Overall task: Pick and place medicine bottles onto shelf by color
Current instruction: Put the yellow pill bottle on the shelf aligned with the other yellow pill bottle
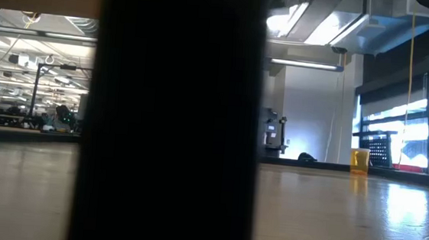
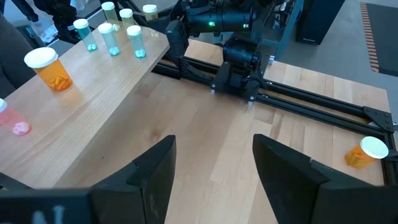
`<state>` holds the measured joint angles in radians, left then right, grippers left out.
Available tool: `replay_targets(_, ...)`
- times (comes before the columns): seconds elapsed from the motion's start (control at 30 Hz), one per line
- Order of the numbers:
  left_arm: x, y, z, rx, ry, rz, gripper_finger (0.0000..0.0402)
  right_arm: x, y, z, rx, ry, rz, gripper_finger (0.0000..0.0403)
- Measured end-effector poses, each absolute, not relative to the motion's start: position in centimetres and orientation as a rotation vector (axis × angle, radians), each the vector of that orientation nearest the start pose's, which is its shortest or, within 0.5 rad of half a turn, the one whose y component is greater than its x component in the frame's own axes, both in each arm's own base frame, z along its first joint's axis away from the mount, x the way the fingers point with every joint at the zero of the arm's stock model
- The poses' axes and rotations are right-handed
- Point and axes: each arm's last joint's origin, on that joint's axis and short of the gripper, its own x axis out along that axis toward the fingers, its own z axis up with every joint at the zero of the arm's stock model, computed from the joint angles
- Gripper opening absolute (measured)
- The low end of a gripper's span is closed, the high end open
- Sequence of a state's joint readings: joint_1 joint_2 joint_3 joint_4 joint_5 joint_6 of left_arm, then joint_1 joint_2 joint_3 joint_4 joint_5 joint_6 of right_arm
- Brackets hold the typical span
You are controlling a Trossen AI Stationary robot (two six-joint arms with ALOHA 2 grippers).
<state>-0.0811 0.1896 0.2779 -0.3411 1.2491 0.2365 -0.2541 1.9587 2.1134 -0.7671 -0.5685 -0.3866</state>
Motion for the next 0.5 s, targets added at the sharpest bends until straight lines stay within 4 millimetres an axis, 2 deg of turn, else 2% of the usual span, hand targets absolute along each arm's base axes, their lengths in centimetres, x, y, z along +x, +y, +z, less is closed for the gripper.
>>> replay_targets(0.33, 7.2, -3.7, 21.4, 0.021, 0.127, -1.312, 0.0087, 41.8, -9.2, 39.2, -0.128, 0.494, 0.406, 0.0217)
replay_targets(0.5, 7.4, -3.9, 20.4, 0.02, 0.143, -1.308, 0.0087, 41.8, -9.2, 39.2, -0.127, 0.493, 0.406, 0.0217)
